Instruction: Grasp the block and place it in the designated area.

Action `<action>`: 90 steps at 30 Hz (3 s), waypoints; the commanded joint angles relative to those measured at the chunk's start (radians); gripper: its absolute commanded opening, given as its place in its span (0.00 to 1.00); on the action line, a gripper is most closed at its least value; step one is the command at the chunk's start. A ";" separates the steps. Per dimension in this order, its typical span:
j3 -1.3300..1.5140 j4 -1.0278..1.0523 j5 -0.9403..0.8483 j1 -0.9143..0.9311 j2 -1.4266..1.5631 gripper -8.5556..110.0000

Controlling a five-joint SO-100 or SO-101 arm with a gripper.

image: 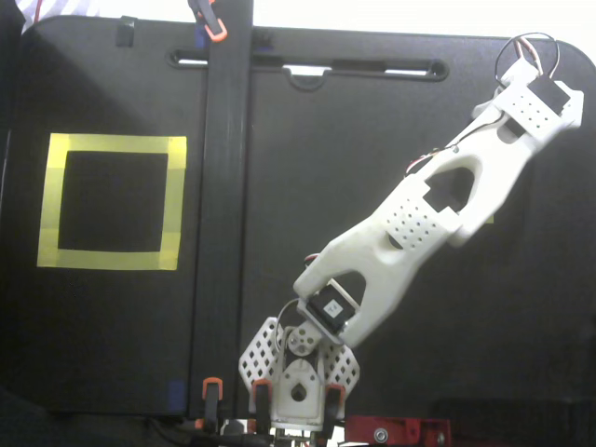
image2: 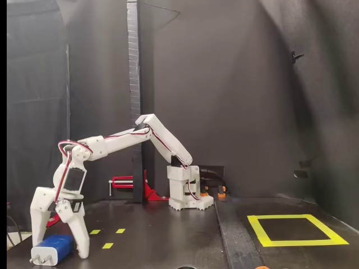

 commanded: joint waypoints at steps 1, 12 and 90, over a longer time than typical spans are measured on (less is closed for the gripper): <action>-0.006 0.002 0.006 0.011 -0.002 0.30; -0.005 0.011 0.006 0.011 -0.017 0.24; 0.569 0.574 0.291 -0.265 0.960 0.24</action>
